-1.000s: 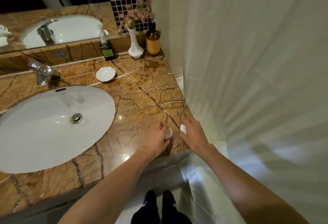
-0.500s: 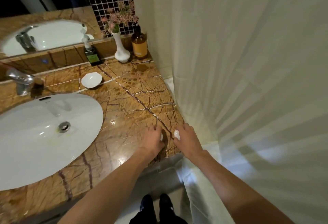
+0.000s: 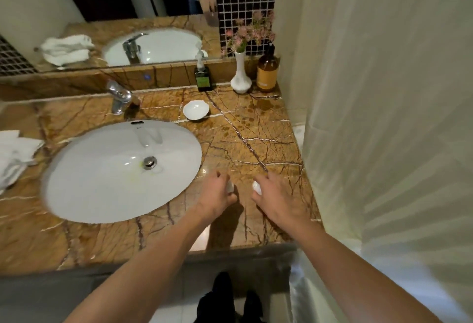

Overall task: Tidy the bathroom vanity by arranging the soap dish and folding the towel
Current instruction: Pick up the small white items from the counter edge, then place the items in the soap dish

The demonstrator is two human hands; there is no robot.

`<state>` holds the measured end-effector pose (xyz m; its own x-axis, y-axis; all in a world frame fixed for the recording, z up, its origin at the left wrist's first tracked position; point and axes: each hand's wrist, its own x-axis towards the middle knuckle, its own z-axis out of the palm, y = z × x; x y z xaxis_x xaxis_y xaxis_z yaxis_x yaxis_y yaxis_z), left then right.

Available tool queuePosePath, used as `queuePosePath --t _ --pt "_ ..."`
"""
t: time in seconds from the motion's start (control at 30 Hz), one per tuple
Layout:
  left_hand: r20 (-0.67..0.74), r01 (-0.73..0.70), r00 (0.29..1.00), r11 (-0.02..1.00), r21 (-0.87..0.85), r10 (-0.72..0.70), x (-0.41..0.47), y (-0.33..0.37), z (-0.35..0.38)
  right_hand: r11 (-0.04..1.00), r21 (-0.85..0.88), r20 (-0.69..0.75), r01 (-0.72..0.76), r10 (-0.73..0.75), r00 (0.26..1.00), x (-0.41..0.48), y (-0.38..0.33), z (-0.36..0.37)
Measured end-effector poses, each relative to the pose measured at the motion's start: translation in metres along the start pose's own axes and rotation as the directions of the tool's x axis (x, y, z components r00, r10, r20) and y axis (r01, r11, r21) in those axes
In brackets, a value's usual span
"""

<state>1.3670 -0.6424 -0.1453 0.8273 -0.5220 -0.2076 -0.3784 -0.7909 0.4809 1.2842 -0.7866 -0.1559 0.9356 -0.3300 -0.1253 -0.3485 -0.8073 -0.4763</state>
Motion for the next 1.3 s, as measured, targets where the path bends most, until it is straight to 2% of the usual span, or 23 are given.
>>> queuePosePath --t 0.3,0.87,1.3 --pt "-0.1 0.14 0.985 0.99 -0.026 -0.142 0.034 -0.058 -0.058 0.988 -0.066 0.067 0.143 -0.138 0.988 0.088 -0.056 0.009" --pt "-0.111 0.09 0.989 0.993 -0.074 -0.098 0.164 -0.139 -0.128 0.988 -0.114 0.026 0.104 -0.102 0.994 0.257 -0.133 0.023" --pt "-0.081 0.113 0.989 0.984 -0.141 -0.126 0.207 -0.154 -0.121 0.946 -0.201 0.127 0.255 -0.232 0.964 0.324 -0.146 0.047"
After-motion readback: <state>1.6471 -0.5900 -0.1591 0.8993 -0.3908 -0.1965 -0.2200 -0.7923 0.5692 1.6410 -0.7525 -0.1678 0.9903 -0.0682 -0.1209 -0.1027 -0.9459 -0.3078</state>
